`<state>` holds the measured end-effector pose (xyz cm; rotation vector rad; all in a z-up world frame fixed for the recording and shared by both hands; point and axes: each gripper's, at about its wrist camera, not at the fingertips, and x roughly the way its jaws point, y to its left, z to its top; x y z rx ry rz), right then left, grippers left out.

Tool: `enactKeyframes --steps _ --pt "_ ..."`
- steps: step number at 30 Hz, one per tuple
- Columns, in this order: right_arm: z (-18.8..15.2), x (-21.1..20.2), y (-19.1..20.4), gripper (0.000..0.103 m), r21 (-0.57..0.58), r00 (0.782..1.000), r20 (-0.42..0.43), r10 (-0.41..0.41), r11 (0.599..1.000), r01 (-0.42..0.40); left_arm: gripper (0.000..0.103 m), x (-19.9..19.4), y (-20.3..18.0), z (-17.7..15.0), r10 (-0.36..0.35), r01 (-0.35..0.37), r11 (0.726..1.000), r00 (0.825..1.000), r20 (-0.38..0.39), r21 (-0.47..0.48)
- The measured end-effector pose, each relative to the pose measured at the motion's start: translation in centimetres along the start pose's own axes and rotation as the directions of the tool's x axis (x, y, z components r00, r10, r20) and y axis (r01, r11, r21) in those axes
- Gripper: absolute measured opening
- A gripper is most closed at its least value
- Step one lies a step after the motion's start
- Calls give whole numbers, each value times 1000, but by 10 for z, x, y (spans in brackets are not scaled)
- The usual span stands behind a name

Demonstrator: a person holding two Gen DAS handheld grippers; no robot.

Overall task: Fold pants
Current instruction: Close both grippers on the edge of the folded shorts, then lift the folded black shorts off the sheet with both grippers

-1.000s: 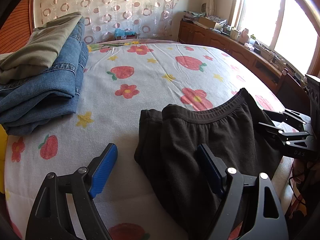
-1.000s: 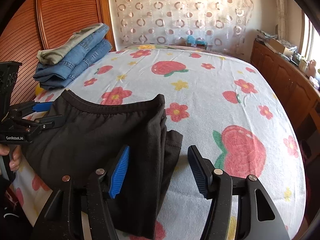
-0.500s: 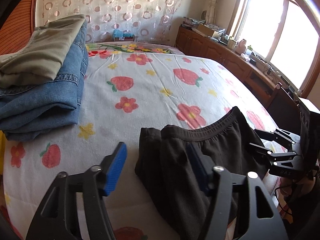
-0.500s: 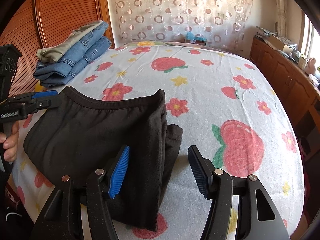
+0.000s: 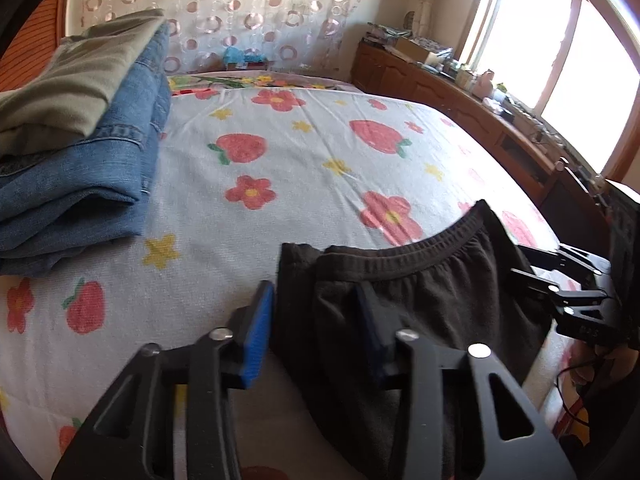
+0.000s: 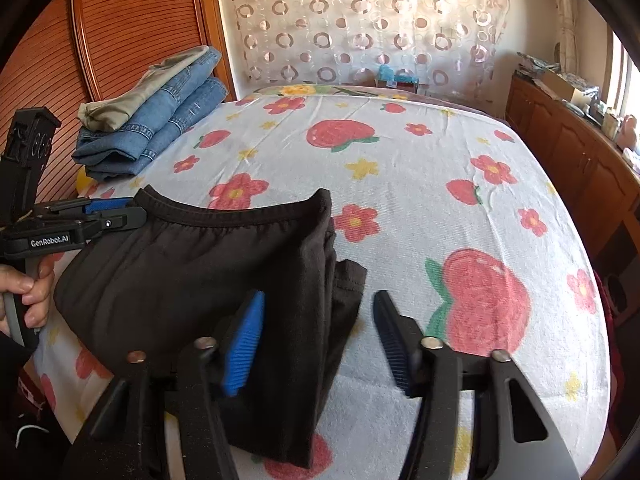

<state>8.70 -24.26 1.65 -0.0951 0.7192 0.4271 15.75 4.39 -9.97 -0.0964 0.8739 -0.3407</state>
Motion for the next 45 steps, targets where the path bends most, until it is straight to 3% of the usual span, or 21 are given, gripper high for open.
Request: enactKeyframes --steps 6,9,13,27,45 --pt "2 6 3 37 2 1000 -5 23 1000 -23 24 0 -3 0 -14 14 1000 1000 0 12" --pt "2 6 2 24 7 999 -2 48 999 -48 18 -3 -5 -1 -17 16 1000 1000 11 18" --pt "1 6 2 14 19 997 1 80 997 -80 15 -5 -7 0 -13 12 1000 1000 23 27" --pt "-6 -12 4 11 19 995 58 84 996 -85 10 -41 -28 0 -32 23 997 991 130 70" --pt "-10 -59 0 10 4 983 167 72 997 -74 9 -83 -63 12 -80 47 989 967 242 141"
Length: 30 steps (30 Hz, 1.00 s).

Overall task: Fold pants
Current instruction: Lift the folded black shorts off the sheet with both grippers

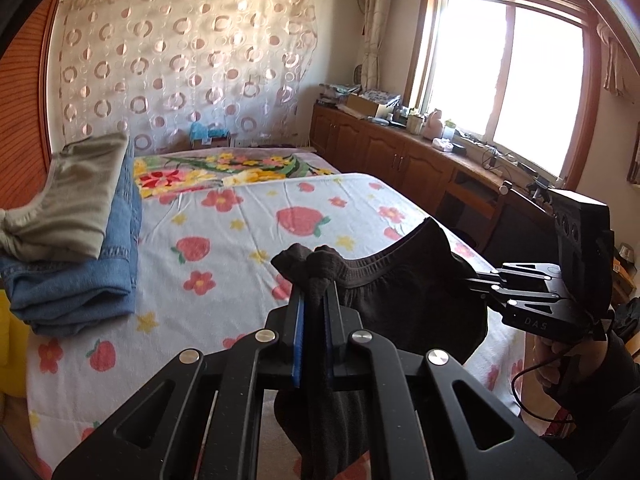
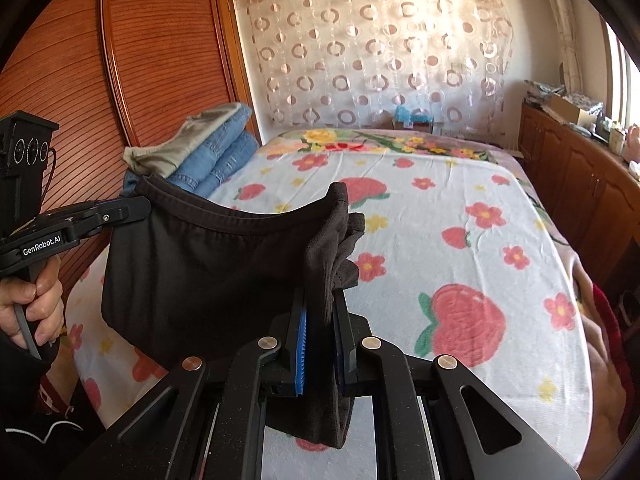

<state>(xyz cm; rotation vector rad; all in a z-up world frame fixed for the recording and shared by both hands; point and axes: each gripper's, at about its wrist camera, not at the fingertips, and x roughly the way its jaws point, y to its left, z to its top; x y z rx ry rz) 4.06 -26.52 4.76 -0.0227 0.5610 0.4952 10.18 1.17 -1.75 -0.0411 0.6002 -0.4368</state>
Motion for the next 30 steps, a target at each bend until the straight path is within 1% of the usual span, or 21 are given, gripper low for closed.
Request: enactKeyframes --steps 8,15,21,25,30 --pt "6 -9 0 10 -22 999 38 -7 1000 8 9 -6 -4 16 8 -8 1000 999 38 17" --pt "17 3 -2 10 -57 999 51 -5 998 8 9 -1 1 25 19 -21 999 999 50 27" --pt "23 14 -3 10 -82 999 43 -7 997 11 9 10 6 34 21 -23 999 998 52 34" --pt "35 19 -3 10 -103 999 46 -15 994 20 9 10 13 43 19 -21 999 997 68 30" --pt "52 21 0 10 -128 998 66 -11 992 20 9 4 19 52 36 -39 998 996 83 45"
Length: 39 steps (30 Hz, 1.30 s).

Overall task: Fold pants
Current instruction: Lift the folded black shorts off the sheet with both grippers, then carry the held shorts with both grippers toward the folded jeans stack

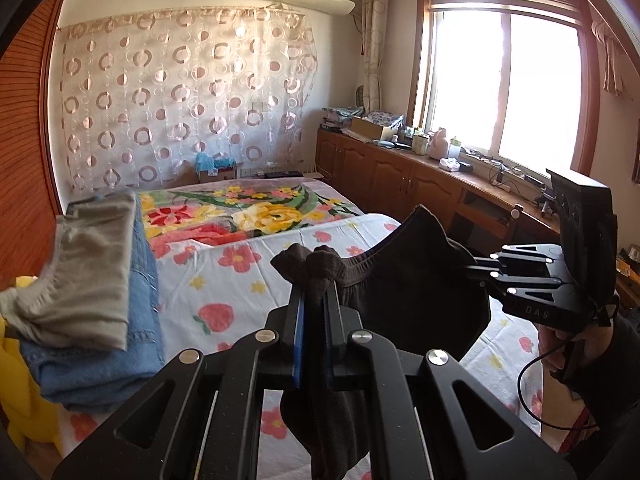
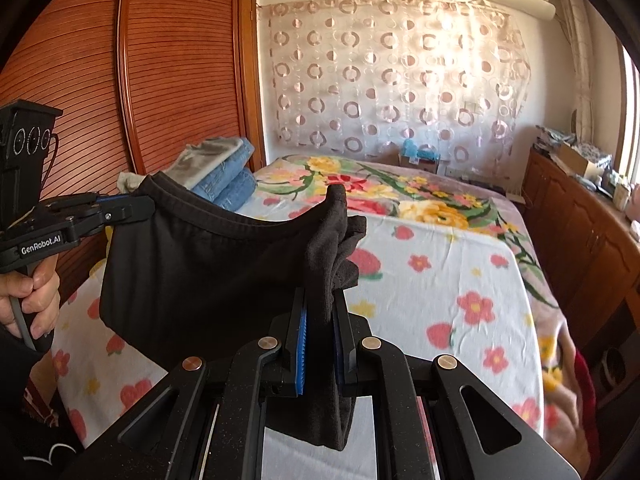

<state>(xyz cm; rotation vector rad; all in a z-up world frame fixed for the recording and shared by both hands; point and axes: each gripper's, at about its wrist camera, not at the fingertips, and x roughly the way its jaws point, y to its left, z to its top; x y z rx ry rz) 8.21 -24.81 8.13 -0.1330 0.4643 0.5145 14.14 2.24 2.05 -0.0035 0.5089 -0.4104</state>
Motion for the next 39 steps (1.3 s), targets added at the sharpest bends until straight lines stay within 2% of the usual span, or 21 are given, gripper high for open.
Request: enactKeyframes --steps 23,39 --pt "59 54 -7 10 -117 993 62 105 988 -97 9 -12 49 38 137 -136 990 989 51 -26" --pt "96 100 -10 10 -217 980 95 173 965 -149 9 -29 97 49 228 -221 972 968 103 -79"
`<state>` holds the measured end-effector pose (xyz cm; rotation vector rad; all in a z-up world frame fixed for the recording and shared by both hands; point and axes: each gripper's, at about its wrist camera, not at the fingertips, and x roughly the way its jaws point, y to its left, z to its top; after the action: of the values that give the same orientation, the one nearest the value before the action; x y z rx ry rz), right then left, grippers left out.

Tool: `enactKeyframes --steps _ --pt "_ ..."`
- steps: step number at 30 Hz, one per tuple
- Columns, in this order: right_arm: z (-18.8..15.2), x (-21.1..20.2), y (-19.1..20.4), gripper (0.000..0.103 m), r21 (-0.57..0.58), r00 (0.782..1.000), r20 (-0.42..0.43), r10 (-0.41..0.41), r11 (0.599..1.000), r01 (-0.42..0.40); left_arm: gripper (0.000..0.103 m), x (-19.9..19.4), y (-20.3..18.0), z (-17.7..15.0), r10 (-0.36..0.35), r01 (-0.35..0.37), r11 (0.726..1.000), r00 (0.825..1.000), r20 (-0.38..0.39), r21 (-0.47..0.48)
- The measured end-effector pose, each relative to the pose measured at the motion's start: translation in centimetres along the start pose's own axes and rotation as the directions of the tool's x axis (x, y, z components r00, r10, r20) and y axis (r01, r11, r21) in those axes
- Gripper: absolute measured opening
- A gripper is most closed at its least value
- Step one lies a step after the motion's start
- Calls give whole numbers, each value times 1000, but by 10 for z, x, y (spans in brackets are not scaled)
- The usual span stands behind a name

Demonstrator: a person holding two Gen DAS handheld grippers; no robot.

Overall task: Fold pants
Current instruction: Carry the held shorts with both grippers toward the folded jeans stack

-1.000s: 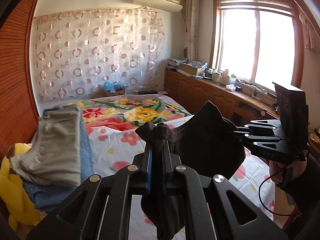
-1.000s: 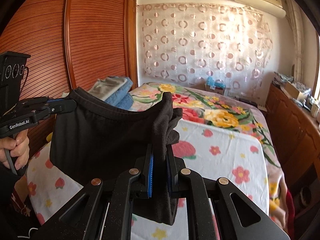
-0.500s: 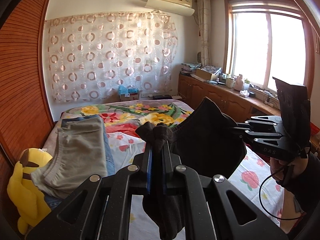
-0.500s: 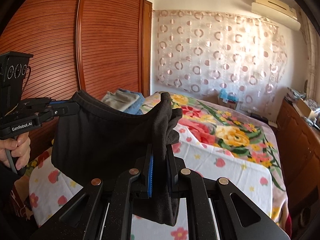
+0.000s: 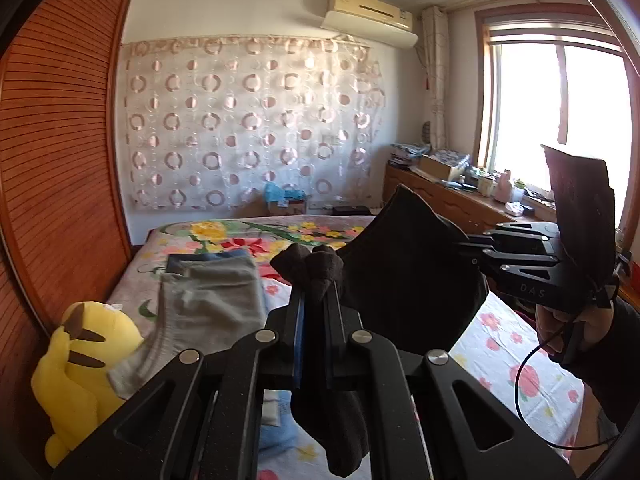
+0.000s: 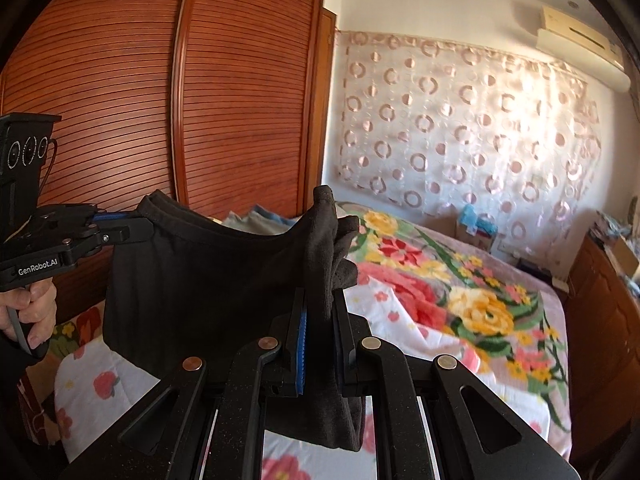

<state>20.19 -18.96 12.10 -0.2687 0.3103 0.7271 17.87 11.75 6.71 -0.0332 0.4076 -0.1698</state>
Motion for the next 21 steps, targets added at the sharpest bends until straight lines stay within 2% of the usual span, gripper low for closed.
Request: enactKeyframes --steps 11,21 --pt "23 50 -7 10 -96 999 28 33 995 -31 9 6 43 1 95 -94 994 995 11 -48" --pt "39 107 6 10 -201 998 5 63 978 -61 9 19 73 -18 142 -144 982 990 -23 -120"
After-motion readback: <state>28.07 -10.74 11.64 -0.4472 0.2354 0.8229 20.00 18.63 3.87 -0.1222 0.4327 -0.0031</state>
